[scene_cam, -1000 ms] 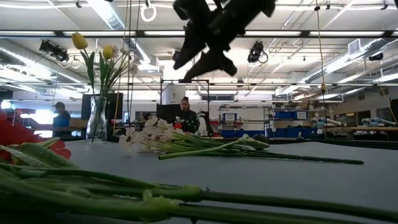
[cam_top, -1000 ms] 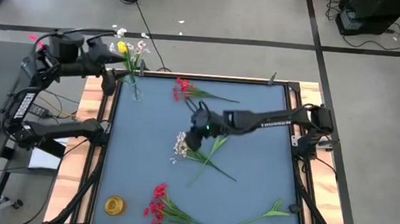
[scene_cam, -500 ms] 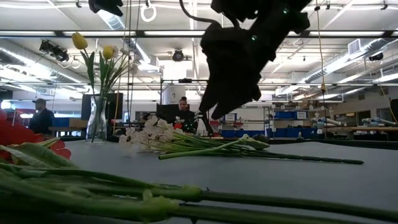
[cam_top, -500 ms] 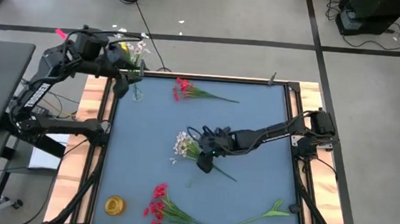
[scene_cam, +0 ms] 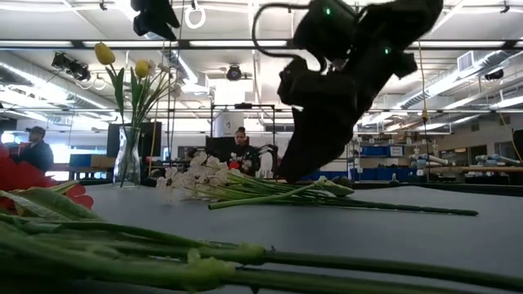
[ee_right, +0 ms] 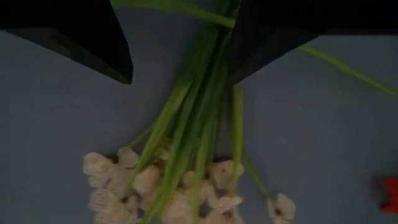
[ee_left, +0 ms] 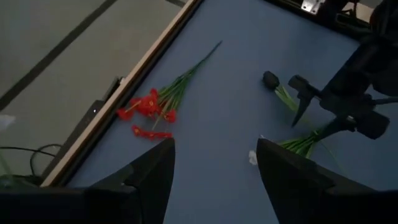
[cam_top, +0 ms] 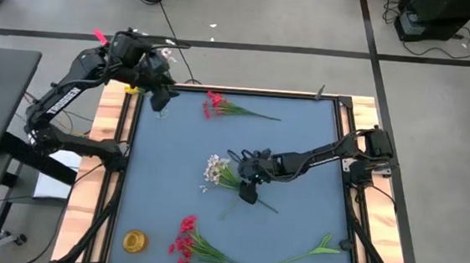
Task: Sort flowers into vase by color
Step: Put the white flowers into the transparent vase
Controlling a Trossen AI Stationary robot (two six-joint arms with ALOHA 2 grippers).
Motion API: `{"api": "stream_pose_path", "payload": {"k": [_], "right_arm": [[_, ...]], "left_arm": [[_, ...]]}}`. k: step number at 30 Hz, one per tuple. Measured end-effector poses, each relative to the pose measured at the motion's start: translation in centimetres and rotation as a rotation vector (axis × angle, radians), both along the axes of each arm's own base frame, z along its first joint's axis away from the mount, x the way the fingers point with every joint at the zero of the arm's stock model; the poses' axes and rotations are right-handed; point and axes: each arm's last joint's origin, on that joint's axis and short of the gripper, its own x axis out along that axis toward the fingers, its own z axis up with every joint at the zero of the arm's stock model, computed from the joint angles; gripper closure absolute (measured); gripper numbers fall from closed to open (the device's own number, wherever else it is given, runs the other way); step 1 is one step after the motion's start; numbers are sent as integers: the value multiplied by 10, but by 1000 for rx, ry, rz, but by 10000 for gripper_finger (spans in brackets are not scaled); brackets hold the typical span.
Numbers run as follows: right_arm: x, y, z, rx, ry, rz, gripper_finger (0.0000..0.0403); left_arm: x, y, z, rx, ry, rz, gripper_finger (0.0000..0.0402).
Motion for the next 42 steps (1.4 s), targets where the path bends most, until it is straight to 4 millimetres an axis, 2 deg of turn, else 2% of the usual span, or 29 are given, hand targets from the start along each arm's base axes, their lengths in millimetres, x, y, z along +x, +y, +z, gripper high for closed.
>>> {"api": "stream_pose_path", "payload": {"k": [3,6,13,16,21,24,31,42], "right_arm": [[1,-7,-5,21,-19,34,138],[4,-9,-20,50,10,103,147],[25,-7,-31,14,22,114,174],[29,-6,-31,-20,27,102,226],[36,-8,-22,1,14,81,374],[40,-13,-17,39,-22,-62,383],[37,-29,23,-10,-178,-347,392],[11,-44,114,-183,-507,-672,393]], "left_arm": [[7,6,-2,-10,-17,25,170],[15,13,-3,-25,-40,52,170],[22,14,-6,-56,-46,79,170],[22,13,-6,-48,-43,84,170],[22,14,-6,-38,-35,102,170],[22,14,-6,-42,-36,118,170],[21,14,-5,-65,-51,148,170],[20,11,-3,-103,-79,184,170]]}}
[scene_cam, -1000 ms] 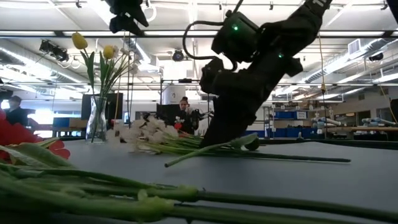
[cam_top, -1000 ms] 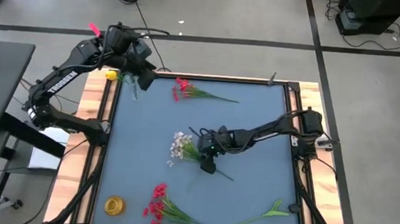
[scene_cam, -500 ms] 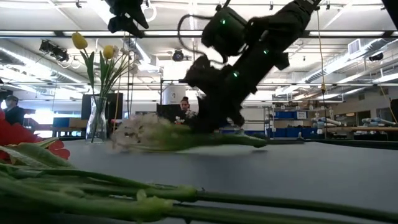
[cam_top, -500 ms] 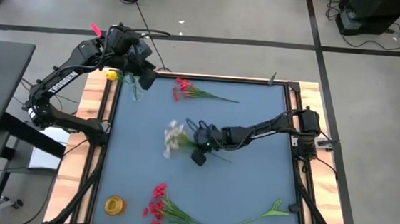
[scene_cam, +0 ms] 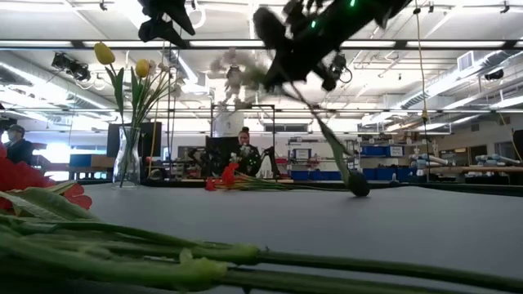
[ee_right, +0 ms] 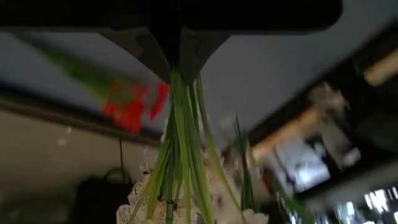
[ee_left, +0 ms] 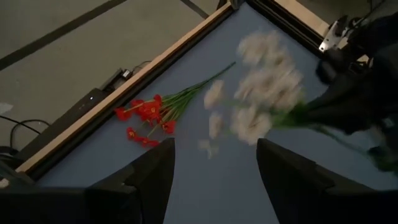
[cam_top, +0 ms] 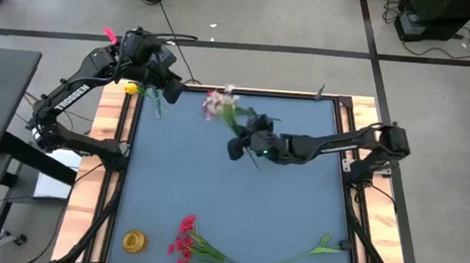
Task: Sort flowers into vase by color
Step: Put the white flowers into the transparent vase
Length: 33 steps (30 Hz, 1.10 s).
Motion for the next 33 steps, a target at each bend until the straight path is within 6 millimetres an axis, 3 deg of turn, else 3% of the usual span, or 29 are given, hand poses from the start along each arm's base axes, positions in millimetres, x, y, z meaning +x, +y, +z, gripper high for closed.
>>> {"api": "stream_pose_path", "payload": {"k": [6,15,23,33], "right_arm": [[-12,-2,37,-95,-123,-54,393],[-20,-6,81,-254,-327,40,393],[-22,-20,102,-349,-516,192,393],[-25,-37,111,-418,-624,438,393]], "left_arm": [[6,-8,0,-3,-7,-39,170],[24,-22,8,36,-109,-118,170],[40,-39,19,95,-222,-225,170],[69,-49,35,211,-441,-368,170]]}}
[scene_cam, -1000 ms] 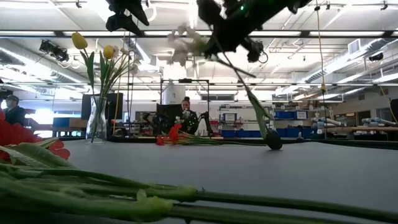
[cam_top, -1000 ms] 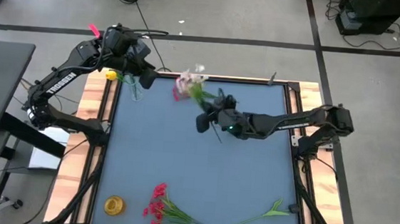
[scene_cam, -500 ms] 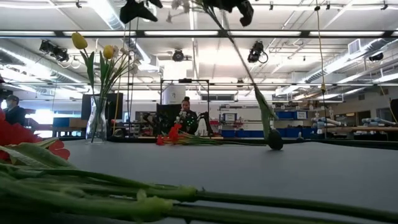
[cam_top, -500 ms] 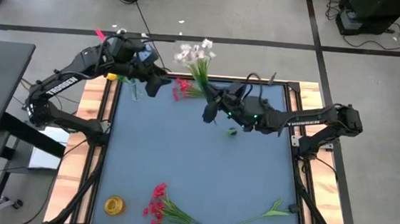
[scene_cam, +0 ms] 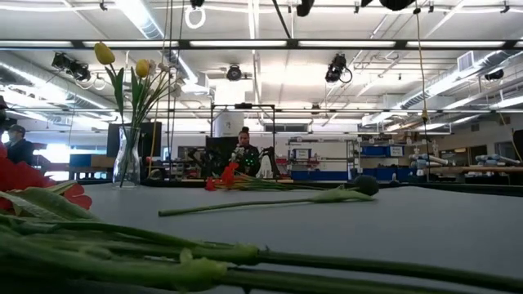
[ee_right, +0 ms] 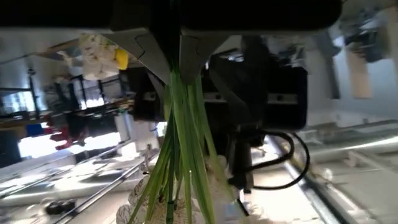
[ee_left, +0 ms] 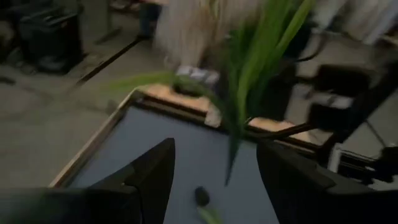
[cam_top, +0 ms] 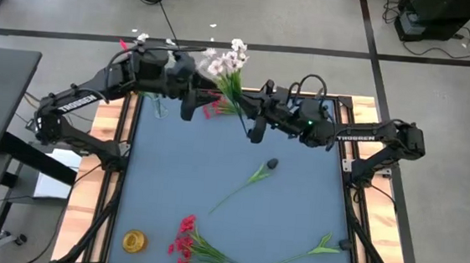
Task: Sort flowers into vase by color
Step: Put the white flowers into the transparent vase
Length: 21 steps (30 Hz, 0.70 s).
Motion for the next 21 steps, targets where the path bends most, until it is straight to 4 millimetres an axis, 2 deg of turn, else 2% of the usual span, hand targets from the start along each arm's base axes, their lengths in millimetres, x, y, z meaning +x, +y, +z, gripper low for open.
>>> {"api": "stream_pose_path", "payload": {"k": [7,16,21], "right_arm": [[-2,-9,0,20,-10,41,393],[-5,-18,5,23,-63,81,393],[-6,-21,5,16,-66,83,393]], "left_arm": [[25,0,-5,9,-52,-72,170],[46,4,-15,0,-54,-101,171],[53,7,-13,18,-107,-100,198]]}}
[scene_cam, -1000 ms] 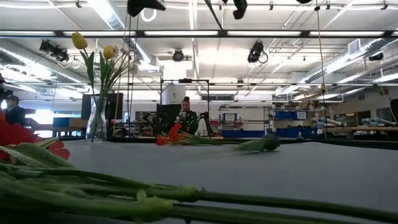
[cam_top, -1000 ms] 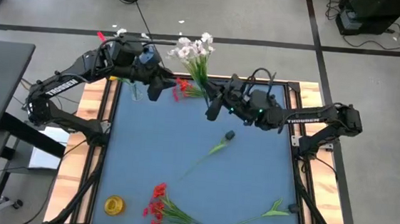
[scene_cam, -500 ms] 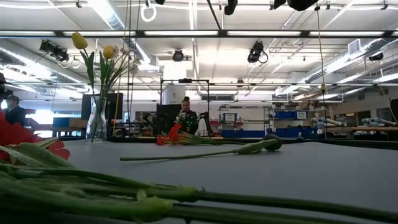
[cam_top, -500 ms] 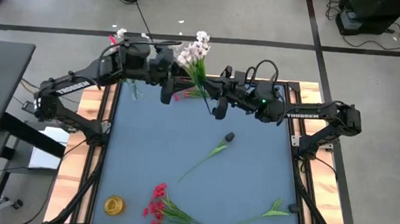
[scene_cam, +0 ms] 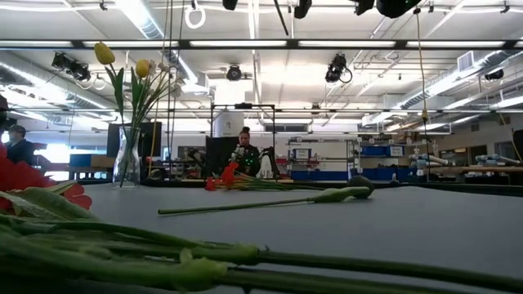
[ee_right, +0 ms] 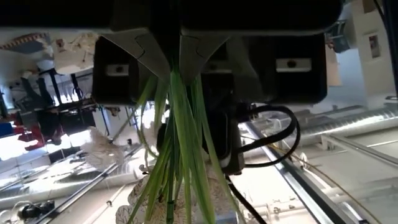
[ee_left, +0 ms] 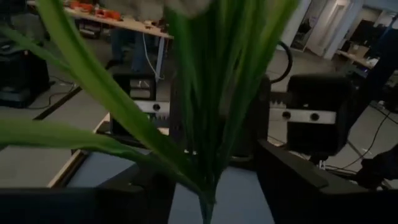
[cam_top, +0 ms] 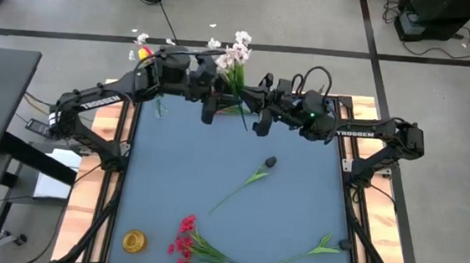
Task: Sort flowers into vase by color
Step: Put the white flowers into the transparent vase
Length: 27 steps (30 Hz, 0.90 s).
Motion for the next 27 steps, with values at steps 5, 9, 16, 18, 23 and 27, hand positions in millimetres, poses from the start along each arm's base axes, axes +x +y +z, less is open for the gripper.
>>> {"api": "stream_pose_path", "payload": {"k": [5,9,16,18,23,27], "right_arm": [[-3,-4,3,-13,-38,18,393],[-4,-7,4,-15,-39,41,393],[-4,-11,2,25,-28,71,377],[-4,-13,1,56,-25,46,365],[-10,-27,3,71,-22,-47,323],[-18,-35,7,83,11,-86,293]], "left_arm": [[3,1,-4,-2,19,-1,273],[3,1,-4,22,23,-4,348],[3,4,-5,29,26,4,390],[2,4,-7,44,46,13,393],[-9,6,-18,57,218,130,396],[-17,15,-31,60,297,257,396]]}}
